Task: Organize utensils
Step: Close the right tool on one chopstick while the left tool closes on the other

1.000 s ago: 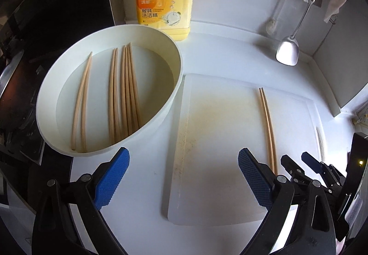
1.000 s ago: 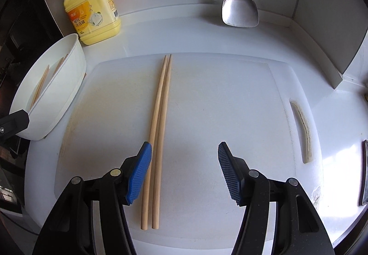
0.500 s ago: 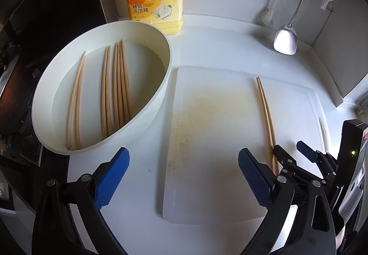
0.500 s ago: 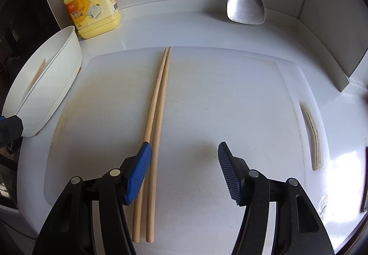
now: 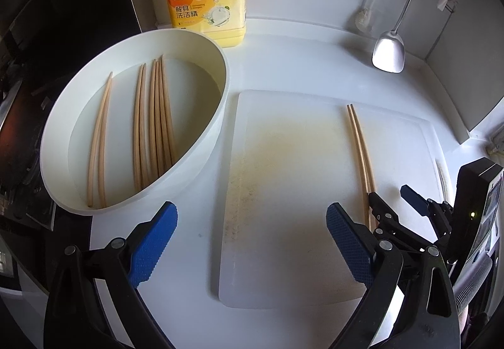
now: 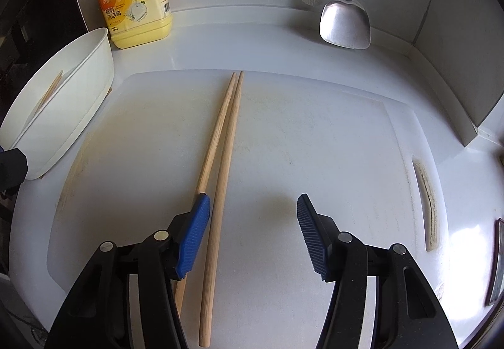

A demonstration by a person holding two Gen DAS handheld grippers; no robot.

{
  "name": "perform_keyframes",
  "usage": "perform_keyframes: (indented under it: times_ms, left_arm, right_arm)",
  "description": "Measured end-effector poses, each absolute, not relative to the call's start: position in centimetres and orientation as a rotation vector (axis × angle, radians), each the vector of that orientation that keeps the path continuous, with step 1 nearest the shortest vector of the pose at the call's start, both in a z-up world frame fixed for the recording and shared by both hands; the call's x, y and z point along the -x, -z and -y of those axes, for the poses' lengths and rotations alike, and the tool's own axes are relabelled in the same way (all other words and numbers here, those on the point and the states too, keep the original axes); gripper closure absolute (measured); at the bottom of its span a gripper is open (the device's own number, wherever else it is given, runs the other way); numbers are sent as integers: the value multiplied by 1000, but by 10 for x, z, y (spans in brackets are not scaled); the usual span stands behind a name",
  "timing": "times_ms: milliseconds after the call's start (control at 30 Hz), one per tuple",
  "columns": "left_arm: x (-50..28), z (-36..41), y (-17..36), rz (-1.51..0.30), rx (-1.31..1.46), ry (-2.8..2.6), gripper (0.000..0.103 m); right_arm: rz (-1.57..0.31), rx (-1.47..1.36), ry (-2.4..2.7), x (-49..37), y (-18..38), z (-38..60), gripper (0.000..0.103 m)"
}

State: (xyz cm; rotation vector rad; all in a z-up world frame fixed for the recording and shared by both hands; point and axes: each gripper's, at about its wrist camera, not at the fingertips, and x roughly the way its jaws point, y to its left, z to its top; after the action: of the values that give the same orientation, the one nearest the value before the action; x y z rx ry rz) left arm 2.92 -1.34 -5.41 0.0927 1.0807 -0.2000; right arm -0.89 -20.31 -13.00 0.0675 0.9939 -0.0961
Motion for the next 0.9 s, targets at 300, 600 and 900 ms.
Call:
perform_keyframes:
  times_ms: [300, 600, 900]
  left_arm:
    - [-29, 28, 59, -1077, -76, 203, 9]
    - [-26, 58, 67, -1056, -84, 265, 9]
    - [-34, 89, 95, -1086, -91, 288, 9]
  right_arm:
    - [-980, -35, 51, 7, 128, 202, 96]
    - [-972, -78, 71, 15, 131, 233, 96]
    - [-969, -107, 104, 31, 134, 270, 96]
